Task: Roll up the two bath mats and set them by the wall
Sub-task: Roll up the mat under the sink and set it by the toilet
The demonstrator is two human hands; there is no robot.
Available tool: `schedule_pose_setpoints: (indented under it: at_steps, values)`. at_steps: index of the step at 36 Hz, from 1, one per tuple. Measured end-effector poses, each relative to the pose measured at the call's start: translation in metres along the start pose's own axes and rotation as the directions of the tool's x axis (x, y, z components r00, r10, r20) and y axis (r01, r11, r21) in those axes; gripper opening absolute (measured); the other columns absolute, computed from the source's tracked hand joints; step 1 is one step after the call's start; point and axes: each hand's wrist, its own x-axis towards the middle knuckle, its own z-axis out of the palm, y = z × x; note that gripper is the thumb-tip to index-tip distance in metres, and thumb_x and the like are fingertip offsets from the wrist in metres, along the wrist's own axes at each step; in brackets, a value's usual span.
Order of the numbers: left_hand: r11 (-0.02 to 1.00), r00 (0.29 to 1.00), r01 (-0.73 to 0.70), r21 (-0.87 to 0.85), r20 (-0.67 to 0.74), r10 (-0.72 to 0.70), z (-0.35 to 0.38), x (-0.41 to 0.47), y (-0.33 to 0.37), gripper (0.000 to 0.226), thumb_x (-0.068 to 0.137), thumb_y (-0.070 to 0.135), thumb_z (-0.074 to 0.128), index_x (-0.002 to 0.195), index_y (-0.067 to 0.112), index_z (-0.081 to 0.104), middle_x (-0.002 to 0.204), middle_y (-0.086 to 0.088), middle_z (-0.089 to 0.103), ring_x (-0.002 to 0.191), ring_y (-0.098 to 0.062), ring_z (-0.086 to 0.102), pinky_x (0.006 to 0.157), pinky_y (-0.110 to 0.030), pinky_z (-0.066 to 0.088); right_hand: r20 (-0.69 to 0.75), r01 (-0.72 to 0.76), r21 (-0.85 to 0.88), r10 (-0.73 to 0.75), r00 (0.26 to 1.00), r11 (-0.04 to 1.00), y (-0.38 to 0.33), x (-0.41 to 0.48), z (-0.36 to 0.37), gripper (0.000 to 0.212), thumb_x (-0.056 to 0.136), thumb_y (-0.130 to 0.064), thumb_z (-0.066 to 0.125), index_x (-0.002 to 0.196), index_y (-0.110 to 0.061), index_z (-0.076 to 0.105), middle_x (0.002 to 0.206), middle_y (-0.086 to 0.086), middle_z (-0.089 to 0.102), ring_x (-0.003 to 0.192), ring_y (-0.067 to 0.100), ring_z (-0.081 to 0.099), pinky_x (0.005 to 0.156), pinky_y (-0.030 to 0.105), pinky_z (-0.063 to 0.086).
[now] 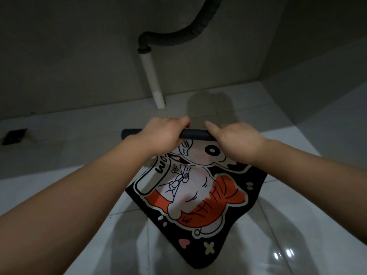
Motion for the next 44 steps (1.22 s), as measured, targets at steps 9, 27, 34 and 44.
schedule_pose_setpoints:
  at_steps: [9, 27, 34, 44]
  values:
    - [0.947, 0.937, 0.181, -0.267, 0.338, -0.084, -0.009, 0.005, 0.003, 0.020, 0.074, 0.048, 0.067, 0.085, 0.036, 0.055, 0.077, 0.008, 0.060, 0.070, -0.011, 0.057, 0.057, -0.026, 0.042, -0.146, 0.223, -0.171, -0.248, 0.958, 0.960, 0.003, -0.006, -0.013, 0.038, 0.092, -0.031, 0.046, 0.123, -0.011, 0.046, 0.084, 0.011, 0.058, 0.059, 0.029, 0.056, 0.043, 0.031, 0.032]
    - [0.986, 0.970, 0.023, 0.166, -0.242, 0.018, 0.016, -0.010, 0.034, 0.034, 0.078, 0.049, 0.062, 0.086, 0.020, 0.048, 0.075, 0.001, 0.059, 0.064, -0.024, 0.059, 0.050, -0.028, 0.027, 0.317, -0.129, 0.396, -0.004, 0.948, 0.909, 0.013, 0.007, -0.021, 0.015, 0.082, -0.027, 0.060, 0.097, -0.024, 0.059, 0.078, -0.002, 0.059, 0.078, 0.023, 0.060, 0.060, 0.030, 0.040]
    - [0.975, 0.958, 0.183, -0.126, 0.246, -0.148, -0.002, 0.000, 0.025, 0.052, 0.064, 0.050, 0.073, 0.106, 0.029, 0.050, 0.089, 0.006, 0.060, 0.076, -0.016, 0.056, 0.061, -0.030, 0.045, -0.178, 0.173, -0.107, -0.190, 0.965, 0.979, 0.013, 0.003, -0.017, 0.016, 0.076, -0.019, 0.058, 0.091, -0.013, 0.055, 0.074, 0.008, 0.061, 0.061, 0.032, 0.060, 0.047, 0.029, 0.025]
    - [0.995, 0.992, 0.076, 0.068, -0.104, -0.069, 0.003, -0.004, 0.024, 0.016, 0.082, 0.034, 0.059, 0.093, 0.025, 0.053, 0.083, -0.004, 0.065, 0.077, -0.029, 0.061, 0.056, -0.030, 0.029, -0.125, 0.146, -0.107, -0.159, 0.979, 0.983, 0.009, 0.002, -0.029, 0.047, 0.078, -0.061, 0.045, 0.101, -0.021, 0.052, 0.083, 0.001, 0.058, 0.070, 0.025, 0.058, 0.052, 0.028, 0.026]
